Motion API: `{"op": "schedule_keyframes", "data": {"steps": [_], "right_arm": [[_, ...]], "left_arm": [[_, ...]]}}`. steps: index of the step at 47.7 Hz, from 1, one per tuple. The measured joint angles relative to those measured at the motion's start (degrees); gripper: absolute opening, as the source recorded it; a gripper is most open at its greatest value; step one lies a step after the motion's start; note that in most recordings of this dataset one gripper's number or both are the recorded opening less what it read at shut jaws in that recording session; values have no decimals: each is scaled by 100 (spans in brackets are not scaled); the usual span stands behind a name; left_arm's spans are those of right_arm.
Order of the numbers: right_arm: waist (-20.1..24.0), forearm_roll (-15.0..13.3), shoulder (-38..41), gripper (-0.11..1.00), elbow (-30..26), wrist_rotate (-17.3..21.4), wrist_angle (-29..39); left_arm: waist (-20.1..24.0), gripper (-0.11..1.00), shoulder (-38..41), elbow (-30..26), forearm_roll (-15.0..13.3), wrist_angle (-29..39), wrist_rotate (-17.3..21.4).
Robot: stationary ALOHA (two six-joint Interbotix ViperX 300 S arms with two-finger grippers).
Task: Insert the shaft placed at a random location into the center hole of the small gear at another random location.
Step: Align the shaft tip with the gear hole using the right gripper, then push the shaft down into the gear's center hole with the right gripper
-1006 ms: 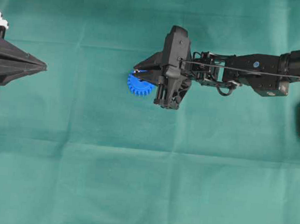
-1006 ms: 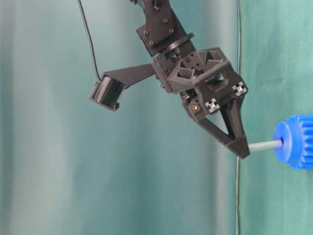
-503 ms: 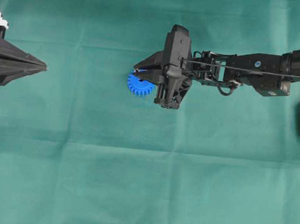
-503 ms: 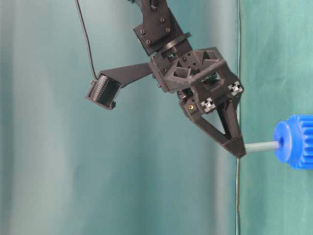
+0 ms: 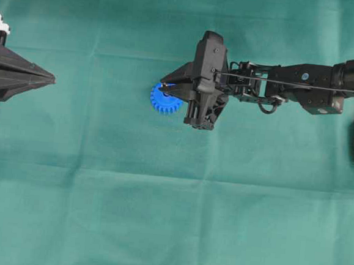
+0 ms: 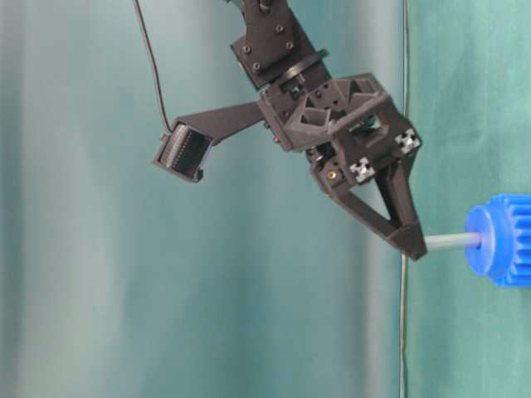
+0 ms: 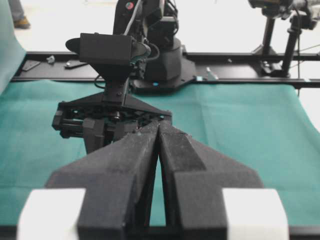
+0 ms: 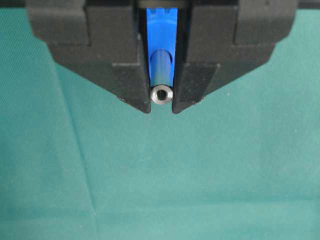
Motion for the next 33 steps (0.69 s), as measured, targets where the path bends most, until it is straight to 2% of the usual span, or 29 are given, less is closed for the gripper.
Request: {"op": "schedule_keyframes", "data": {"steps": [33], "right_arm": [[0,9,316,13,123,0,-369]], "left_arm": [[9,0,0,0,0,0,-9]]}}
